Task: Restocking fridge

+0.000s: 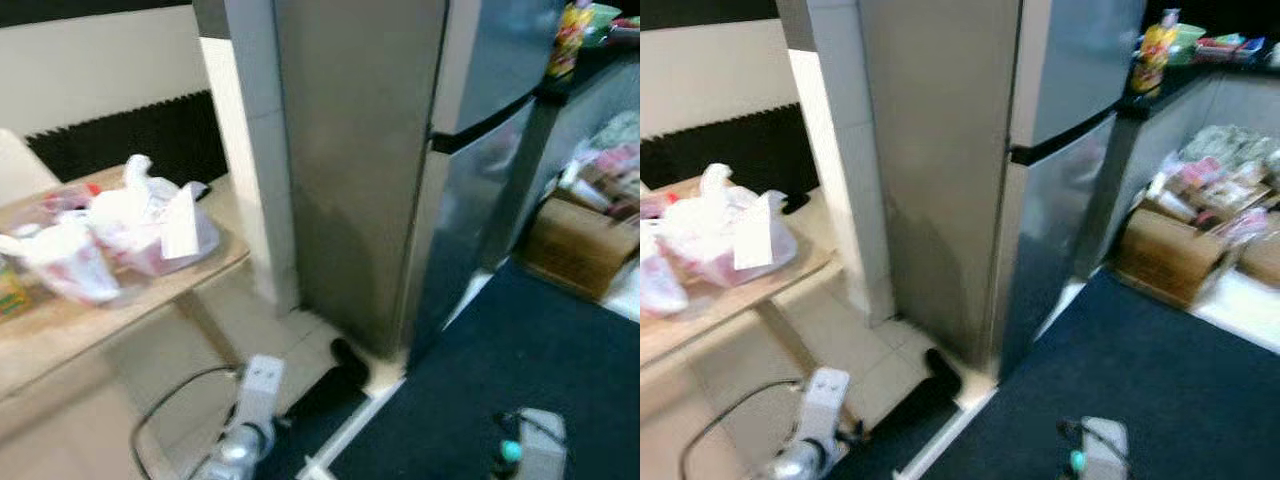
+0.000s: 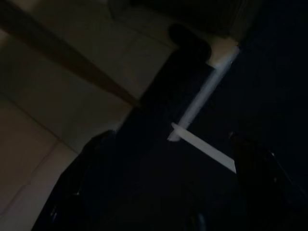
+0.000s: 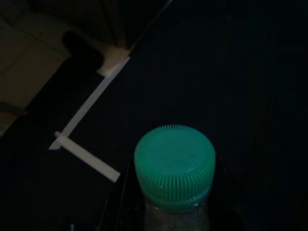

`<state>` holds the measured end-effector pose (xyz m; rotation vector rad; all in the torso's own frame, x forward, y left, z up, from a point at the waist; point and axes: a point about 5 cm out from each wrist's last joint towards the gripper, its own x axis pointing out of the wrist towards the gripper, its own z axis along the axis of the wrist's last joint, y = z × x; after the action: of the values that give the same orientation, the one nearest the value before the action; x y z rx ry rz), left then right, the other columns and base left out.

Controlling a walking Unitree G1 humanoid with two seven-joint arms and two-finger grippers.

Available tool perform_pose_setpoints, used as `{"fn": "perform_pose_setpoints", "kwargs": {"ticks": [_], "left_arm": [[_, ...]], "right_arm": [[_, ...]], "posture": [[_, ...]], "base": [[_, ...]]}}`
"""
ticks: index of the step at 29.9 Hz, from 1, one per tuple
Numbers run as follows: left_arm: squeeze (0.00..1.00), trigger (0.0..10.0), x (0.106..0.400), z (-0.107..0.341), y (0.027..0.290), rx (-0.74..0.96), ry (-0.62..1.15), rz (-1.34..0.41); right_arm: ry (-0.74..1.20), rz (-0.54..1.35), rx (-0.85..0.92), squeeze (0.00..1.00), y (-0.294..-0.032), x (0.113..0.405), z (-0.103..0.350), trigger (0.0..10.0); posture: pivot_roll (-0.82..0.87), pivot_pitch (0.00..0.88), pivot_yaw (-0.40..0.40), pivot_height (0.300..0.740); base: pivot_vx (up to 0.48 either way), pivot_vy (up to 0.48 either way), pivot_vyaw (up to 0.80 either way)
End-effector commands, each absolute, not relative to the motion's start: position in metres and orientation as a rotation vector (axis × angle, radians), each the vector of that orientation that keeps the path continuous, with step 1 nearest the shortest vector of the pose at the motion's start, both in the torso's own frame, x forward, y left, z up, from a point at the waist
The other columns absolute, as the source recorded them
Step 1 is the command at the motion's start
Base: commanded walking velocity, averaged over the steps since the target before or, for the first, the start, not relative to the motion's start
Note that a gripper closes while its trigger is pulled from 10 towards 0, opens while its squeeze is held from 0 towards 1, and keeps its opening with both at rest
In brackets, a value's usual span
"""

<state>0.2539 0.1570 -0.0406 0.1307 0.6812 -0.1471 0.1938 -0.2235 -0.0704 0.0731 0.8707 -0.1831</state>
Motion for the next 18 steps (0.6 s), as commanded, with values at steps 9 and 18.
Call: {"fn": "perform_pose_setpoints", "kwargs": {"ticks": [9,18], "left_arm": [[0.00,10.0,0.2536,-0.0411,0.1590,0.131,0.689,-0.141],[0.00,10.0,0.2536,-0.0411,0.1586,0.130,0.690,-0.144]], "right_arm": [[0.861,-0.190,0.067,0.00,-0.2268,0.1958,-0.0685,10.0],[0.861,-0.192,0.067,0.00,-0.2272,0.1949,-0.0688,10.0]], "posture": [[-0.10,0.007,0.048,0.740],[-0.11,0.008,0.051,0.740]], "base": [[0.000,-0.452,0.00],[0.000,-0.402,0.00]]}}
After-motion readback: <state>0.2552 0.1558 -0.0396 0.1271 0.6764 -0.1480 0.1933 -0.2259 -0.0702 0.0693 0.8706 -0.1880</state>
